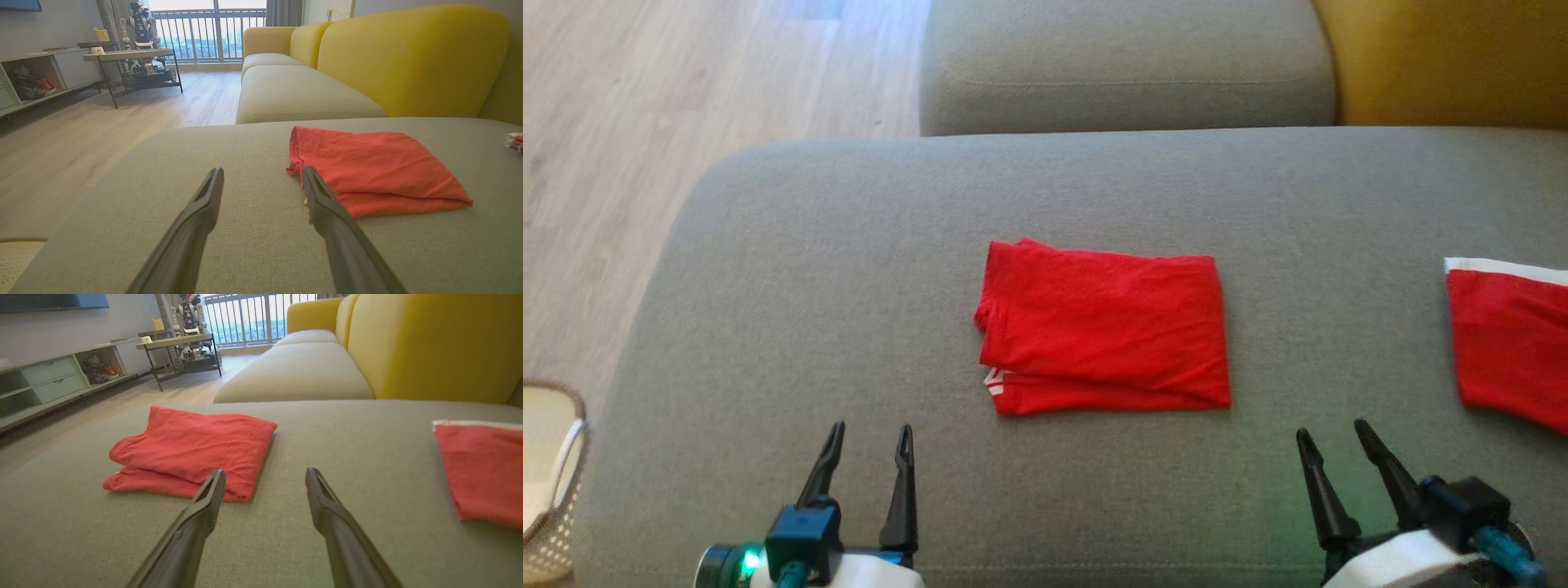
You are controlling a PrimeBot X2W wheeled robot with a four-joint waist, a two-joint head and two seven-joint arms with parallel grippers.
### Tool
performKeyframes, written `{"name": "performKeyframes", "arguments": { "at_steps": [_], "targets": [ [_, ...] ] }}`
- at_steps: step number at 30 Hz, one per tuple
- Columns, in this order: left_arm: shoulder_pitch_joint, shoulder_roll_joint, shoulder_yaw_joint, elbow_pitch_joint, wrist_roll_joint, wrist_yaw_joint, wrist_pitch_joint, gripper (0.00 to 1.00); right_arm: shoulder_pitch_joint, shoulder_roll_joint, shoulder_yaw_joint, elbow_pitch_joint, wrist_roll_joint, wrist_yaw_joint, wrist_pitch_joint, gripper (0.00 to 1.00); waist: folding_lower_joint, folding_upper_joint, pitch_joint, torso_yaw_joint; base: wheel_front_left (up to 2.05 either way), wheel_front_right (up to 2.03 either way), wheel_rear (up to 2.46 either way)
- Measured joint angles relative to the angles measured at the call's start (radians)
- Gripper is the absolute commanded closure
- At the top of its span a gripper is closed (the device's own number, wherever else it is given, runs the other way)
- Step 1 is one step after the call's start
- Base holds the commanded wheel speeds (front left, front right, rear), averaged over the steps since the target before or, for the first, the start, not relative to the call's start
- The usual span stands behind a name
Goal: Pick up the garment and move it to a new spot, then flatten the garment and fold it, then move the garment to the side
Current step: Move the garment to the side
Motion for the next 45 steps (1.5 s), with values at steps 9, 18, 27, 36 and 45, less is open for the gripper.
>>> {"name": "performKeyframes", "arguments": {
  "at_steps": [9, 18, 27, 36, 45],
  "targets": [
    [-0.006, -0.012, -0.017, 0.021, 0.000, -0.023, 0.000, 0.00, -0.255, 0.000, -0.047, 0.271, 0.219, 0.000, 0.000, 0.00, 0.0000, 0.0001, 0.039, 0.085, 0.00, 0.00, 0.00],
    [-0.049, -0.025, -0.030, 0.033, -0.023, -0.046, 0.000, 0.00, -0.468, -0.049, -0.035, 0.598, 0.367, 0.000, 0.014, 0.00, 0.0001, 0.0001, 0.091, 0.180, 0.00, 0.00, 0.00],
    [-0.095, -0.029, -0.055, 0.032, -0.026, -0.058, 0.000, 0.00, -0.593, -0.120, 0.006, 0.746, 0.482, 0.000, 0.033, 0.00, 0.0002, 0.0001, 0.155, 0.235, 0.00, 0.00, 0.00],
    [-0.118, -0.030, -0.060, 0.032, -0.026, -0.056, 0.000, 0.00, -0.631, -0.120, 0.130, 0.800, 0.548, 0.000, 0.086, 1.00, 0.0000, 0.0001, 0.179, 0.216, 0.00, 0.00, 0.00],
    [-0.140, -0.030, -0.053, 0.022, -0.009, -0.058, 0.000, 0.00, -0.690, -0.139, 0.224, 0.762, 0.544, 0.000, 0.044, 1.00, 0.0000, 0.0001, 0.211, 0.122, 0.00, 0.00, 0.00]
  ]
}}
